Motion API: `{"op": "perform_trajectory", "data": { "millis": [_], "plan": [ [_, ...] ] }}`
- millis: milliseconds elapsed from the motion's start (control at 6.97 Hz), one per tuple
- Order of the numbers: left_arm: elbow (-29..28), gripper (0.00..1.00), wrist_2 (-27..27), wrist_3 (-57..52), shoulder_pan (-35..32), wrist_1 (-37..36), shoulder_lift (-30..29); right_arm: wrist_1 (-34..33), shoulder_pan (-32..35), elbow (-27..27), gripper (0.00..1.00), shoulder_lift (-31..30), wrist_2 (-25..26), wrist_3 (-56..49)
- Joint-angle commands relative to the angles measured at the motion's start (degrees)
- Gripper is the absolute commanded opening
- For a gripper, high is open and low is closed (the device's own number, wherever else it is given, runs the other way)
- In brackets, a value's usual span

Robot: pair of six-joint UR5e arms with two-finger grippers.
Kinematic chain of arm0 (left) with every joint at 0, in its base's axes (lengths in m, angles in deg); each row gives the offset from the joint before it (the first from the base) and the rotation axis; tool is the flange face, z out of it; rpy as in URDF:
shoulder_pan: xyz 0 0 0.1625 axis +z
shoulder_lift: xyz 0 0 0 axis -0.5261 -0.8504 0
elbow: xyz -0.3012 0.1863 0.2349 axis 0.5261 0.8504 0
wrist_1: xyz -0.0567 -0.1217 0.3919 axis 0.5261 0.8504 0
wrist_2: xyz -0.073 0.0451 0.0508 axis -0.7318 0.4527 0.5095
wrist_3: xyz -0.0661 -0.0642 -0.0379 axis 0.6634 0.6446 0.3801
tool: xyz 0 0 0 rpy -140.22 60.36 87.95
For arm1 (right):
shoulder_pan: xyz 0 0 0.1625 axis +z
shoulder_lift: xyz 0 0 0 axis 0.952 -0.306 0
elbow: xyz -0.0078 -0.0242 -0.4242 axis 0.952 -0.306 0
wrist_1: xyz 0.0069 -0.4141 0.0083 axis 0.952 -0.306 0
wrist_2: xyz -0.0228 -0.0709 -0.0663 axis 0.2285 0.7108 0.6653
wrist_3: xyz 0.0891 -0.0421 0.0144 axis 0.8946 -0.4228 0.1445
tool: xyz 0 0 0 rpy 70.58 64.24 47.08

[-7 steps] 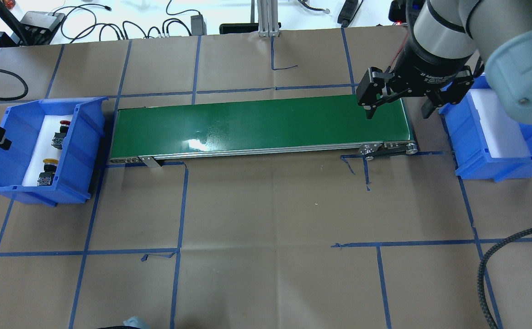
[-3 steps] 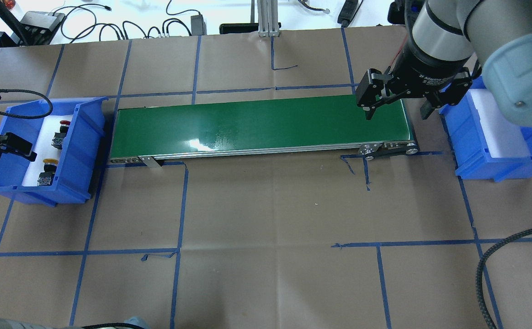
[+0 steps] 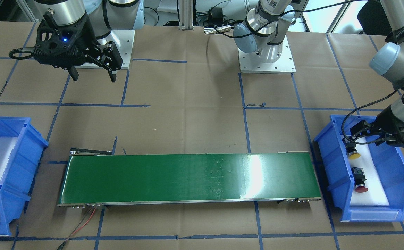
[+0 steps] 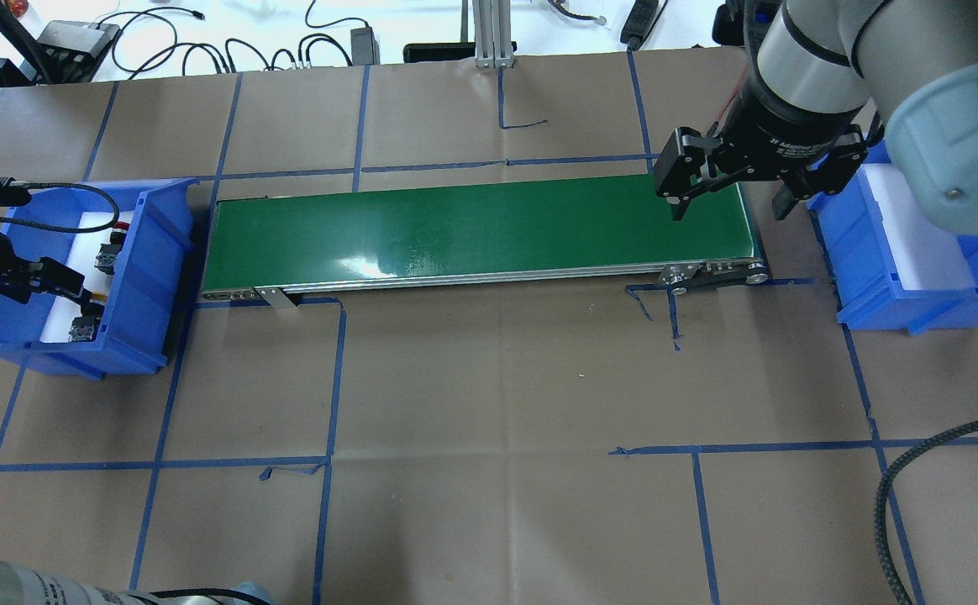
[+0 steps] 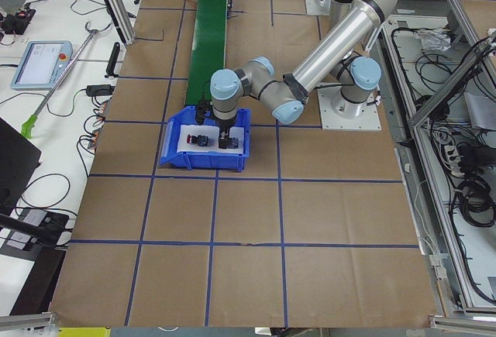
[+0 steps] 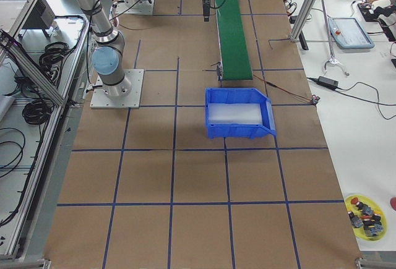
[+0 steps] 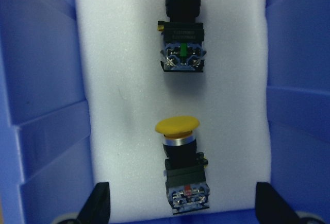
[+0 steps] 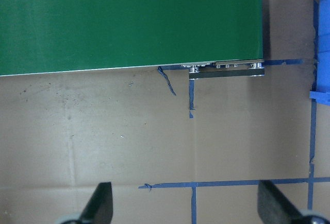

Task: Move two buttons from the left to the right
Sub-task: 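Lower the left gripper into the blue bin and grasp the yellow-capped button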

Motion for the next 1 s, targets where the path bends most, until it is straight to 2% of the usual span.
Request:
{"op": "perform_trajectory", "data": {
  "millis": [0,430,574,717,860],
  "plan": [
    [3.93,1.0,-0.09,0.0,0.0,-6.03,-1.22,0.0,-0.09,-0.08,1.0,-0.07,0.18,0.01],
    [4.47,1.0,0.0,0.09,-0.09,-9.92,-4.64,-0.44,-0.09,-0.08,1.0,-0.07,0.09,0.01],
    [4.48,0.91,-0.18,0.26,-0.26,-9.92,-4.04,-0.26,-0.09,-0.17,1.0,-0.07,0.18,0.01],
    [4.48,0.59,-0.27,0.61,-0.26,-9.92,-4.12,0.0,-0.09,-0.08,1.0,-0.16,0.27,0.01],
    [4.48,0.39,-0.27,2.18,-0.35,-9.83,-3.86,0.0,-0.09,-0.08,1.0,-0.16,0.27,0.01]
  ]
}}
